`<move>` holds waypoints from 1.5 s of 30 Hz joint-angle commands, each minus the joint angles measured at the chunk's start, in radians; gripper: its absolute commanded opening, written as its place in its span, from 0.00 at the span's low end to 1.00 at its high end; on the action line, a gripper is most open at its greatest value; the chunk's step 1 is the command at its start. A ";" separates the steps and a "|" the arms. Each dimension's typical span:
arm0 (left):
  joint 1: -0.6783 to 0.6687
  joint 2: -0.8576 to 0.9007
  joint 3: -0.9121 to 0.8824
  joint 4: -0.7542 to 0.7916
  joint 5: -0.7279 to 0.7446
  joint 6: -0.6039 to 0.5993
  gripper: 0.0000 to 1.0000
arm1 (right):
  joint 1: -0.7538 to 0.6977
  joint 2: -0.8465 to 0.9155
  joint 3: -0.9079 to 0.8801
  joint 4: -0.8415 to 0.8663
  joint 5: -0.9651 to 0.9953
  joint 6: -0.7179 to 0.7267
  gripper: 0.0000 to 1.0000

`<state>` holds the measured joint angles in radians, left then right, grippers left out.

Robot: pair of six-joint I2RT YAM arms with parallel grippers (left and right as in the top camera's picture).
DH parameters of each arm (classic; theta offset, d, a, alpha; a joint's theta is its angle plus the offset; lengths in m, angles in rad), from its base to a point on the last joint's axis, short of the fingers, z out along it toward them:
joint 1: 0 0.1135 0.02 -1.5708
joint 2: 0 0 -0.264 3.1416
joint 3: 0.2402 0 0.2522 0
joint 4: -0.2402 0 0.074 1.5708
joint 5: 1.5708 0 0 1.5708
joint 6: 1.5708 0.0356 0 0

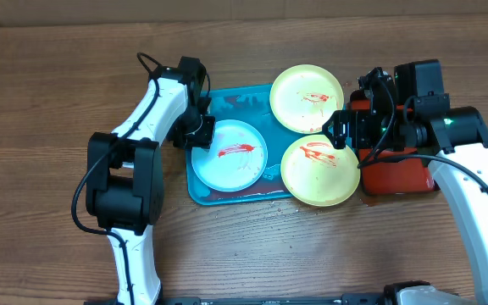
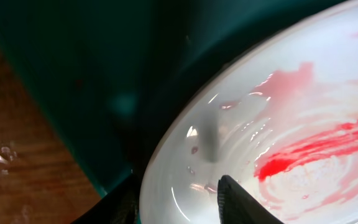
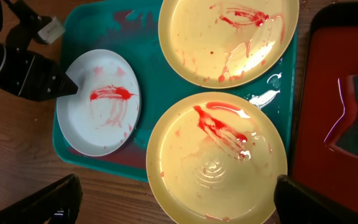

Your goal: Clean dirty plates on tray and stack at the side

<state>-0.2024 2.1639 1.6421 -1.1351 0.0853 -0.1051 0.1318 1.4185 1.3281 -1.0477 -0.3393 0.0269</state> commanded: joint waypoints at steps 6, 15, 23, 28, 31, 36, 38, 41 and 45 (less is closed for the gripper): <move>0.000 0.018 -0.004 -0.072 -0.015 -0.147 0.38 | 0.005 -0.008 0.021 0.002 0.006 0.007 1.00; -0.002 0.018 -0.032 -0.040 -0.016 -0.200 0.26 | 0.005 -0.008 0.021 0.002 0.006 0.007 1.00; -0.002 0.018 -0.131 0.049 -0.014 -0.241 0.16 | 0.005 -0.008 0.021 0.013 0.006 0.007 1.00; -0.002 0.018 -0.131 0.076 -0.014 -0.240 0.04 | 0.005 -0.008 0.021 0.023 0.026 0.008 0.95; -0.002 0.018 -0.131 0.088 -0.005 -0.243 0.04 | -0.001 0.002 0.020 0.041 0.137 0.079 0.92; -0.002 0.018 -0.131 0.101 0.067 -0.243 0.04 | -0.042 0.066 0.020 0.047 0.332 0.199 0.88; -0.002 0.018 -0.131 0.102 0.077 -0.243 0.04 | -0.071 0.108 0.020 0.047 0.344 0.210 0.86; -0.002 0.018 -0.131 0.104 0.076 -0.243 0.04 | -0.120 0.180 0.020 0.053 0.342 0.209 0.85; -0.002 0.018 -0.131 0.111 0.076 -0.243 0.04 | -0.176 0.277 0.020 0.083 0.343 0.201 0.80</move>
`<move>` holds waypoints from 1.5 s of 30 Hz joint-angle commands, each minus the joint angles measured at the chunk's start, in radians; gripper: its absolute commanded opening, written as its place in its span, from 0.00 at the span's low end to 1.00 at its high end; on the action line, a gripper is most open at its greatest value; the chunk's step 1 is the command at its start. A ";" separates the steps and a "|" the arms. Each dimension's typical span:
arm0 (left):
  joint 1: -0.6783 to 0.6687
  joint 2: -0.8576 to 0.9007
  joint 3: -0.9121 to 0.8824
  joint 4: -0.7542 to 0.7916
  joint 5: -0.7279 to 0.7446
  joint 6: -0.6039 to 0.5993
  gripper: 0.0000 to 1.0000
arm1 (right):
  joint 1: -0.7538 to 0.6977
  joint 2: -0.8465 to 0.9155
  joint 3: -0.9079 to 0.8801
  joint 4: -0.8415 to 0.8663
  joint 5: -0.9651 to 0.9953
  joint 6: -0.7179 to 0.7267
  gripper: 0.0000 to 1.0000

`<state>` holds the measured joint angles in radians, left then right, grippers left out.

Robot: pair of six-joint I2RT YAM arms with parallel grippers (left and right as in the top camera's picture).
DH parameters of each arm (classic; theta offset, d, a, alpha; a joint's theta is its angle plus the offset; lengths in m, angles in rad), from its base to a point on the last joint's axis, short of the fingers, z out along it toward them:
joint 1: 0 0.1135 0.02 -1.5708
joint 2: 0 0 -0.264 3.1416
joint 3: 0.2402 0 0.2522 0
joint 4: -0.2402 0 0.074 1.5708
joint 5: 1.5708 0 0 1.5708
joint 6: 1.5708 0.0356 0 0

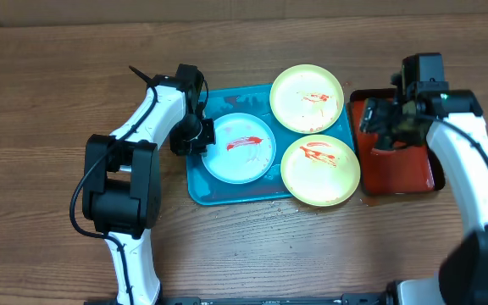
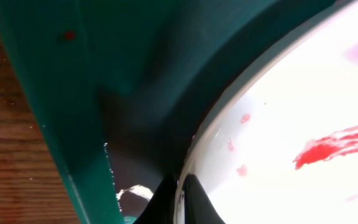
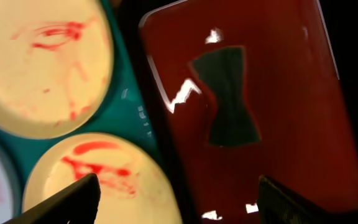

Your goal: Clean dirty plates on tray and stack at the side

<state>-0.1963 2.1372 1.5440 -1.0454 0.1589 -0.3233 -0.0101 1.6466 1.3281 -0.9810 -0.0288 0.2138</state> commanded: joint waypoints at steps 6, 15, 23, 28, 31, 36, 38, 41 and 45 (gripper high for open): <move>-0.008 0.044 -0.033 0.030 0.003 -0.025 0.04 | -0.065 0.162 0.020 0.053 0.031 -0.033 0.74; -0.008 0.044 -0.033 0.030 0.002 -0.025 0.04 | -0.064 0.307 0.019 0.068 0.101 -0.035 0.73; -0.008 0.044 -0.034 0.034 0.003 -0.025 0.04 | -0.064 0.389 0.019 0.097 0.132 -0.035 0.56; -0.008 0.044 -0.034 0.034 0.003 -0.025 0.04 | -0.064 0.392 0.019 0.096 0.133 -0.035 0.04; -0.008 0.044 -0.034 0.036 0.003 -0.025 0.04 | -0.064 0.392 0.020 0.086 0.133 -0.035 0.04; -0.008 0.044 -0.034 0.038 0.003 -0.025 0.04 | -0.064 0.391 0.024 0.063 0.127 -0.030 0.04; -0.008 0.044 -0.034 0.039 0.003 -0.025 0.05 | -0.064 0.387 0.038 0.042 0.116 -0.031 0.04; -0.008 0.044 -0.034 0.042 0.003 -0.025 0.04 | -0.064 0.373 0.075 -0.003 0.113 -0.030 0.04; -0.008 0.044 -0.034 0.042 0.003 -0.025 0.04 | -0.064 0.329 0.136 -0.069 0.105 -0.027 0.04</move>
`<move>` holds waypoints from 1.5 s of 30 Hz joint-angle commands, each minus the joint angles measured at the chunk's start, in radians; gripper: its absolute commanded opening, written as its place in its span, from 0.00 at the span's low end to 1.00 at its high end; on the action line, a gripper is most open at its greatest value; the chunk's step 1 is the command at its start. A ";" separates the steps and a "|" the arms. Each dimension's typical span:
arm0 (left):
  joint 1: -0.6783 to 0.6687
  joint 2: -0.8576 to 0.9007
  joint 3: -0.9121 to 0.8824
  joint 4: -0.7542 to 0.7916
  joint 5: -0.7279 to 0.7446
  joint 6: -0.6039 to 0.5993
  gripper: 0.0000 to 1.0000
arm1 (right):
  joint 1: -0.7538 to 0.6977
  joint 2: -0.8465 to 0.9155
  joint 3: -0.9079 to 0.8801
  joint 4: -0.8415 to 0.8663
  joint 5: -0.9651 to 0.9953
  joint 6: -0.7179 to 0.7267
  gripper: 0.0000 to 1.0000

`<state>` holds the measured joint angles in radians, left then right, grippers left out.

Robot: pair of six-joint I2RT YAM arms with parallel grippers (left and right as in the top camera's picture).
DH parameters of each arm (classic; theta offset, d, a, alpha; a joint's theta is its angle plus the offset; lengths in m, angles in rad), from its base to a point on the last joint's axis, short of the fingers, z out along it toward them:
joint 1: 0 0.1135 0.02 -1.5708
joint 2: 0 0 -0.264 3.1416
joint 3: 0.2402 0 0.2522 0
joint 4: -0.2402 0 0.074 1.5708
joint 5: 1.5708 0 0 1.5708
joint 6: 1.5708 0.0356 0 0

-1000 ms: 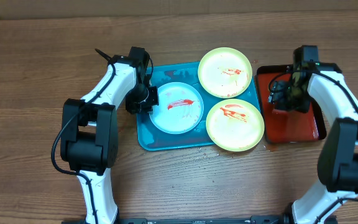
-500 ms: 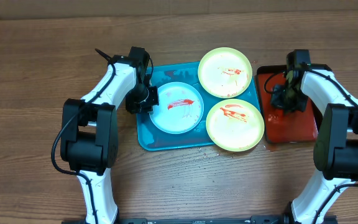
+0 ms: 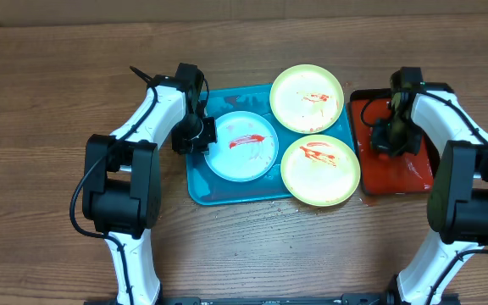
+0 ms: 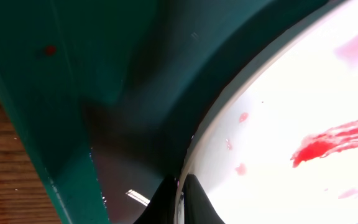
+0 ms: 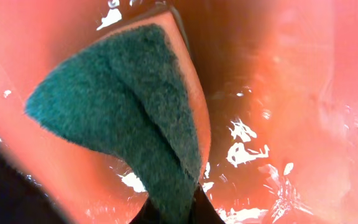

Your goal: Clean dirty plates on tray and stack at the side

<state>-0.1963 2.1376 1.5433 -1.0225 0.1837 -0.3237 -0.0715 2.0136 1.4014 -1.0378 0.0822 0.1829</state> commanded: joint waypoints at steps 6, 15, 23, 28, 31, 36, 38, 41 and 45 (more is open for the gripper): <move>-0.008 0.044 -0.033 0.026 -0.022 -0.024 0.05 | -0.003 -0.159 0.089 -0.054 -0.017 0.031 0.04; -0.008 0.044 -0.033 0.034 -0.022 -0.025 0.04 | 0.039 -0.216 0.089 -0.090 -0.075 0.022 0.04; -0.008 0.044 -0.033 0.032 -0.022 -0.024 0.04 | 0.056 -0.217 0.089 -0.091 -0.068 0.045 0.04; -0.008 0.044 -0.033 0.038 -0.022 -0.024 0.04 | 0.160 -0.222 0.091 -0.079 -0.217 0.027 0.04; -0.008 0.044 -0.033 0.043 -0.023 -0.024 0.04 | 0.267 -0.222 0.093 -0.055 -0.243 0.057 0.04; -0.008 0.044 -0.033 0.045 -0.022 -0.024 0.04 | 0.452 -0.220 0.093 0.011 -0.241 0.202 0.04; -0.008 0.044 -0.033 0.047 -0.023 -0.024 0.04 | 0.510 -0.212 0.093 0.048 -0.238 0.246 0.04; -0.008 0.044 -0.033 0.055 -0.022 -0.024 0.04 | 0.570 -0.181 0.093 0.110 -0.233 0.299 0.04; -0.008 0.044 -0.033 0.059 -0.022 -0.025 0.05 | 0.612 -0.099 0.124 0.109 -0.233 0.322 0.04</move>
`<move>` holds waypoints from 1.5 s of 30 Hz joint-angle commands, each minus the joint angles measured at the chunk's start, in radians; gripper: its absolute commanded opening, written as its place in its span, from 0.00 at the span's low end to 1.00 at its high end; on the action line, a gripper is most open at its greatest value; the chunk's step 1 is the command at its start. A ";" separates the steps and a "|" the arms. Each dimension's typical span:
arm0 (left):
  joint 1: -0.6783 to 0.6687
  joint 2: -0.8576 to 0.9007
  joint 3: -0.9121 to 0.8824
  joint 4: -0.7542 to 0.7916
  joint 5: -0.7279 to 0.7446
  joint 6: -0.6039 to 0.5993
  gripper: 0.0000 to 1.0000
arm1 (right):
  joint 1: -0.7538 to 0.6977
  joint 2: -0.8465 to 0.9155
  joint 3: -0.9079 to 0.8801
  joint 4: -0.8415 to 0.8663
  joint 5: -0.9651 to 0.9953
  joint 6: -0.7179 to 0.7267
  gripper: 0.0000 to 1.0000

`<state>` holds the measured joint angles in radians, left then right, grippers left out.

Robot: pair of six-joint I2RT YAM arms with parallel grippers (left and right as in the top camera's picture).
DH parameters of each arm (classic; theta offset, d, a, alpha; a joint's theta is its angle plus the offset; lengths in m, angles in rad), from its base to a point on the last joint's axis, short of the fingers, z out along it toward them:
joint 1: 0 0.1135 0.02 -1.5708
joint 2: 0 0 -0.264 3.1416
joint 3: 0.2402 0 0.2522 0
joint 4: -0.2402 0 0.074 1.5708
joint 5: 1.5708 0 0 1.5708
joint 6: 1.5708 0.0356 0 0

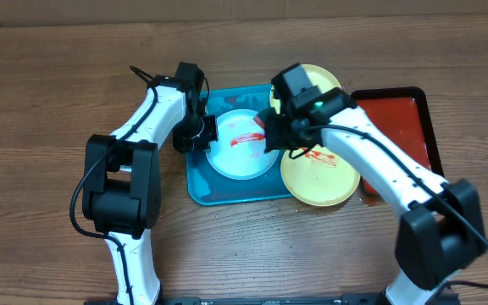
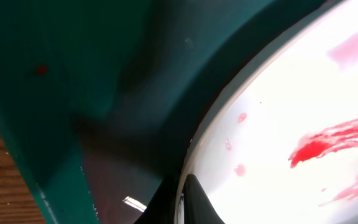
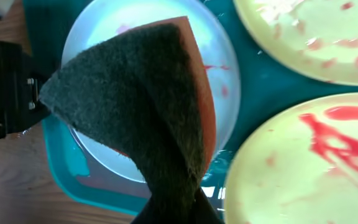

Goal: Clean dirty plates on tray and stack at the side
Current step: 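Carry the sponge with the right gripper onto the white plate, then scrub the white plate with the sponge in the right gripper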

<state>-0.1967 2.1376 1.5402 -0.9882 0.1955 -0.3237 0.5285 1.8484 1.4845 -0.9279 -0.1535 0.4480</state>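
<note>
A small white plate (image 1: pixel 242 146) smeared with red sauce lies in the left part of the teal tray (image 1: pixel 227 196). My left gripper (image 2: pixel 180 202) is shut on the plate's left rim (image 2: pixel 204 149). My right gripper (image 3: pixel 173 211) is shut on a dark green sponge with an orange back (image 3: pixel 129 93) and holds it just above the white plate (image 3: pixel 225 74). Two yellow plates with red streaks share the tray: the near one (image 1: pixel 322 176) shows in full, and the far one (image 1: pixel 329 78) is mostly covered by the right arm.
A red tray (image 1: pixel 405 119) stands right of the teal tray, with nothing showing in it. Wooden table surrounds both trays. The right arm reaches from the front right across the yellow plates. The left arm (image 1: pixel 146 110) runs along the teal tray's left side.
My right gripper has left the red tray with the sponge in it and now hangs over the white plate. The left gripper still pinches the plate's rim, unmoved.
First my left gripper was open at the white plate's rim and the right one open above the trays. Then the left was shut on the rim while the right hovered over the sponge. It then gripped the sponge in the red tray, and now holds it above the white plate.
</note>
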 commanded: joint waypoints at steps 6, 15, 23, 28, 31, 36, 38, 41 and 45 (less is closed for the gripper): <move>-0.008 0.044 -0.030 0.025 -0.034 -0.024 0.04 | 0.029 0.218 0.157 -0.079 0.038 0.036 0.04; -0.008 0.044 -0.030 0.022 -0.034 -0.024 0.04 | 0.027 0.314 0.175 -0.093 0.054 0.076 0.04; -0.008 0.044 -0.030 0.020 -0.034 -0.024 0.04 | 0.058 0.318 0.175 -0.037 -0.007 0.069 0.04; -0.008 0.044 -0.030 0.021 -0.034 -0.024 0.04 | 0.088 0.325 0.175 -0.032 -0.009 0.069 0.04; -0.008 0.044 -0.030 0.021 -0.034 -0.024 0.04 | 0.114 0.326 0.175 -0.019 -0.009 0.069 0.04; -0.008 0.044 -0.030 0.021 -0.034 -0.024 0.04 | 0.138 0.326 0.175 -0.012 -0.004 0.069 0.04; -0.008 0.044 -0.030 0.020 -0.034 -0.024 0.04 | 0.136 0.326 0.175 -0.016 0.016 0.069 0.04; -0.008 0.044 -0.030 0.020 -0.034 -0.024 0.04 | 0.118 0.326 0.176 -0.035 0.077 0.069 0.04; -0.008 0.044 -0.030 0.021 -0.034 -0.024 0.04 | 0.079 0.326 0.183 -0.068 0.176 0.069 0.04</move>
<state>-0.1967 2.1376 1.5394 -0.9848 0.1986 -0.3237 0.6407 2.1704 1.6341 -0.9913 -0.0738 0.5125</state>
